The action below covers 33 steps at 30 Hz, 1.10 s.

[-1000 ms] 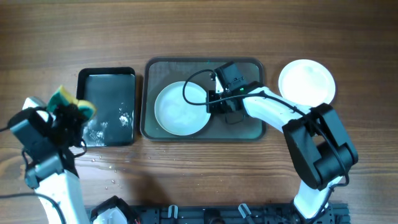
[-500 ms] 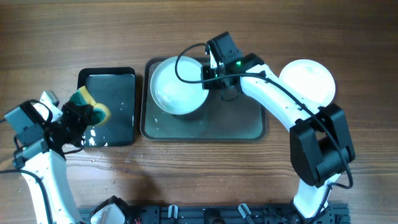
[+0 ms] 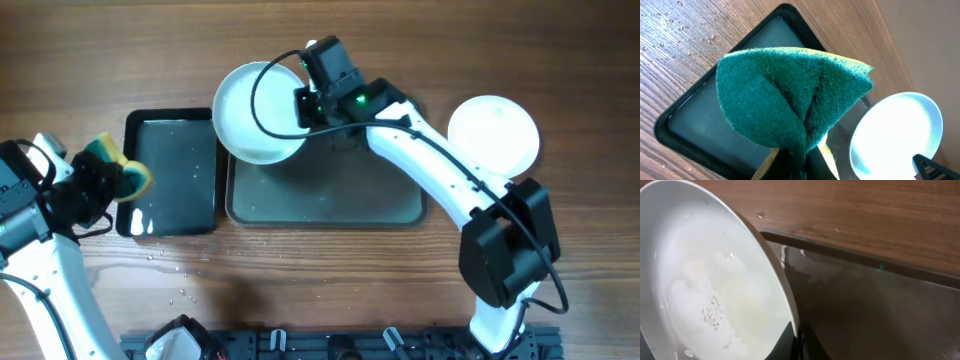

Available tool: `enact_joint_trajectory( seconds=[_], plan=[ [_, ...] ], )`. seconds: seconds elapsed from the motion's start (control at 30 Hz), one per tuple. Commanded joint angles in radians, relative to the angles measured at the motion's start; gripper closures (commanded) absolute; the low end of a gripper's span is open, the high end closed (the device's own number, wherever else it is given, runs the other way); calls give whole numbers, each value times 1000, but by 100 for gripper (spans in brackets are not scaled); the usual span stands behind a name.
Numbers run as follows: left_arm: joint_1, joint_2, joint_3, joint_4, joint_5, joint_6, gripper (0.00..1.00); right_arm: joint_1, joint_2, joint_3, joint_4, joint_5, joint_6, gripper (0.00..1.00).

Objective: Clean dirty plates on tray and stack at the side
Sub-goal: 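Lift the scrubbed plate with the right gripper and tilt it over the water tray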

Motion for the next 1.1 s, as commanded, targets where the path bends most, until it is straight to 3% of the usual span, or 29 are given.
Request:
enact_joint_trajectory(
  seconds=[0.0,0.27,0.63,0.9,1.07],
  plan=[
    [-5,-3,18,3,10,13,96,54,4,32,72,24,42,96],
    [-4,-3,18,2,8,13,96,233,57,29,344,287,7,96],
    [-4,-3,18,-10,-40,14,96,346,60,29,773,445,-654,96],
    [-4,-3,18,-21,-40,13,96,349,60,29,1032,394,-941,96],
    [-4,-3,18,-24,-40,14,96,349,60,29,1091,284,-1020,96]
  ],
)
